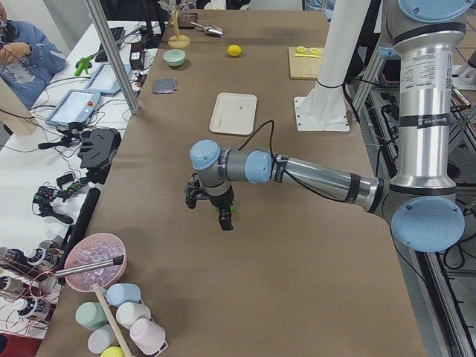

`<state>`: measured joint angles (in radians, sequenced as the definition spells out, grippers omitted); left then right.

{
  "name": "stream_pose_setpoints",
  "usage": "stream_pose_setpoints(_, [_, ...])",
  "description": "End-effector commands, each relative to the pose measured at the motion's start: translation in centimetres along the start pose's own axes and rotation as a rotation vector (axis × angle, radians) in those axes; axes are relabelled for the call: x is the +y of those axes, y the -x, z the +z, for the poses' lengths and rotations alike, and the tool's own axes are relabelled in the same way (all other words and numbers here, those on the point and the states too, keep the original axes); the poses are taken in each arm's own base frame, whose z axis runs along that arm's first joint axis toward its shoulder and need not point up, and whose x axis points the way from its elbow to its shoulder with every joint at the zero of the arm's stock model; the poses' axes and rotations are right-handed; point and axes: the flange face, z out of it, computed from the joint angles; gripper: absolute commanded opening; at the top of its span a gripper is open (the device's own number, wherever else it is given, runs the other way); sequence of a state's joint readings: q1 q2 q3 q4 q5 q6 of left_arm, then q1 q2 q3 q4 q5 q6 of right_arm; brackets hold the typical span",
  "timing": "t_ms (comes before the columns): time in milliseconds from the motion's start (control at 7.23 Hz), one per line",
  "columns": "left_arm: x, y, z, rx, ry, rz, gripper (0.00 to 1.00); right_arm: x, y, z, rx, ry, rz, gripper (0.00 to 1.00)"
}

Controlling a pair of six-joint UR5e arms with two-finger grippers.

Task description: Place all lemons on tray

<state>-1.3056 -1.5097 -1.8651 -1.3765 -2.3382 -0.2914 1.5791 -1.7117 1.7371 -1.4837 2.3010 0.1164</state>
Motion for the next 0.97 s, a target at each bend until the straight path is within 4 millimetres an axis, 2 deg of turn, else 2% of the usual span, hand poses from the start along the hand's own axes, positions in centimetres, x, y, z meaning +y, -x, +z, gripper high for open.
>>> stream_pose_setpoints(0, [-0.8, -3.9, 0.7, 0.037, -0.003, -0.003, 0.98, -2.6, 5.6, 1.1, -0.084, 0.001, -0.012, 1.0])
stream_pose_setpoints(138, [-0.9, -4.7, 1.4, 0.04, -0.001, -0.021, 0.98, -2.8, 7.6, 1.8, -0.09, 0.015, -0.003, 1.0])
stream_pose_setpoints(277, [-1.1, -5.8, 2.8, 0.044, 0.003, -0.026, 0.98, -3.3, 11.1, 2.4, -0.145, 0.043, 0.052, 1.0])
stream_pose_setpoints(415, [-1.7, -5.5, 3.8, 0.058, -0.014, -0.069, 0.98, -3.1, 14.3, 4.1, -0.155, 0.042, 0.037, 1.0])
stream_pose_setpoints(553, [-1.6, -6.7, 4.7, 0.069, -0.026, -0.054, 0.98, -2.7, 17.6, 6.2, -0.1, 0.014, -0.026, 1.0])
stream_pose_setpoints(691, [-1.3, -8.1, 6.3, 0.066, -0.012, -0.065, 0.98, -2.3, 19.2, 7.2, -0.096, 0.004, -0.01, 1.0])
stream_pose_setpoints(830, [-1.7, -7.7, 7.8, 0.079, -0.02, -0.045, 0.98, -1.9, 20.9, 7.9, -0.104, 0.015, -0.019, 1.0])
